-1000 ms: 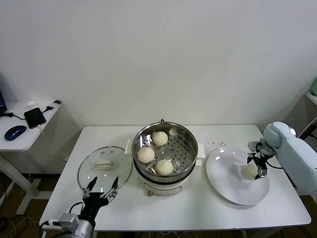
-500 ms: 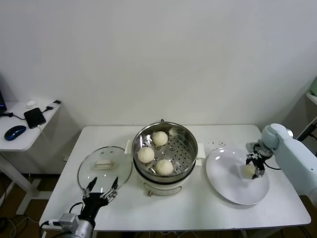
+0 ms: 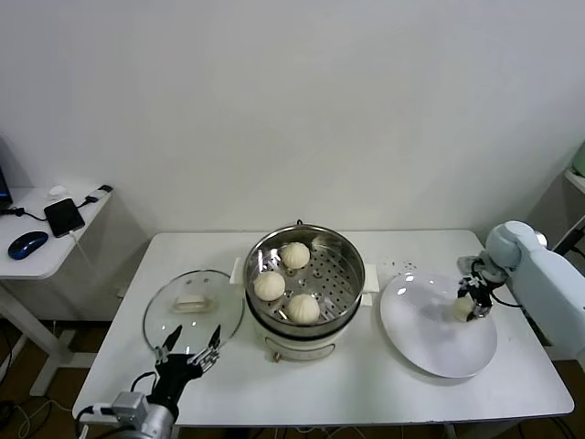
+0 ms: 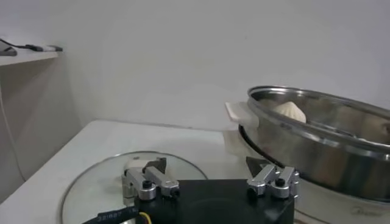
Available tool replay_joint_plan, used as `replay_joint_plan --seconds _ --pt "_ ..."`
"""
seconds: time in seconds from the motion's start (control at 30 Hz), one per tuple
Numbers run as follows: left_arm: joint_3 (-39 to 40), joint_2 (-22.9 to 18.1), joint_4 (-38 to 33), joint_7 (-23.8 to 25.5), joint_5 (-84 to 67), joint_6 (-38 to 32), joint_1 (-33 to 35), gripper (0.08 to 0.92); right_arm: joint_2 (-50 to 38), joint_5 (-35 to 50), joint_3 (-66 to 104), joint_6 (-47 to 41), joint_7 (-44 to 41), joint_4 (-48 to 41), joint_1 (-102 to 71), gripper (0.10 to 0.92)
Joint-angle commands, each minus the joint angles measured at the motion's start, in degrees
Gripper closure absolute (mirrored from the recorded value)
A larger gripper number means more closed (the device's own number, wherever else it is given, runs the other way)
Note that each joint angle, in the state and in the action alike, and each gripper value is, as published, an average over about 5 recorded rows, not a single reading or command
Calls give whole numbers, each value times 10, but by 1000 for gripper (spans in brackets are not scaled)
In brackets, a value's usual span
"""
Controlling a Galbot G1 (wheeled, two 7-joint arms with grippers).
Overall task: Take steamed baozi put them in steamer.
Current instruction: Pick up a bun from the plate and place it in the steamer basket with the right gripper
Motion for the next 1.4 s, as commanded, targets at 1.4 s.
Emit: replay_joint_plan --seconds 1.4 --pt "13 5 -3 -14 97 -14 -34 177 213 553 -600 -363 127 142 444 433"
